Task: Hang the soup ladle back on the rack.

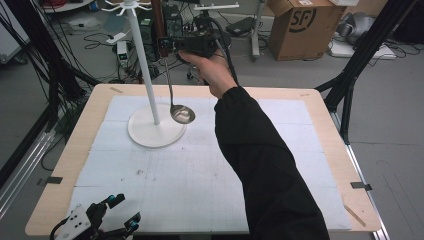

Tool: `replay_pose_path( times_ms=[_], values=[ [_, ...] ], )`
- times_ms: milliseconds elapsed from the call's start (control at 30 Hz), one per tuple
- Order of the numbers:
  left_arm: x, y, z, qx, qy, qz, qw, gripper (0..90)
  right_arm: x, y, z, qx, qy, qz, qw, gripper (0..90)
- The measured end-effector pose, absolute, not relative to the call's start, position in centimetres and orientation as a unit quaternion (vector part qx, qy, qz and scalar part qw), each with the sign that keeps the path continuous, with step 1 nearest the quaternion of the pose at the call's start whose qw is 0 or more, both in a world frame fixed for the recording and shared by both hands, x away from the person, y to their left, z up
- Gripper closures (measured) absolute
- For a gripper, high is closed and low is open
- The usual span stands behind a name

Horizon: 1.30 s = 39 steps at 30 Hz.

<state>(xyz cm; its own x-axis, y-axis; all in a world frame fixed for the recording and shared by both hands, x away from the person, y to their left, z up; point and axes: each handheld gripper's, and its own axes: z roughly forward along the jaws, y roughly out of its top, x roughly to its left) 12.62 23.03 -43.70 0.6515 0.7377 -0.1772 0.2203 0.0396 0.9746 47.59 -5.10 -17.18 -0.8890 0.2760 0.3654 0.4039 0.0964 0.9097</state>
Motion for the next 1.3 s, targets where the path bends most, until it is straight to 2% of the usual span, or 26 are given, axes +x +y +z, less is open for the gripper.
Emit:
replay_pose_path(
  times_ms=[500, 1300],
  values=[
    [12.5, 23.2, -43.6, 0.658, 0.361, 0.209, 0.626, 22.5, 48.3, -5.6, -17.1, -0.241, -0.732, -0.636, 0.042, 74.3],
    [12.5, 23.4, -43.6, 0.656, 0.366, 0.212, 0.625, 22.5, 48.7, -3.7, -18.2, -0.232, -0.742, -0.626, 0.062, 74.3]
  ],
)
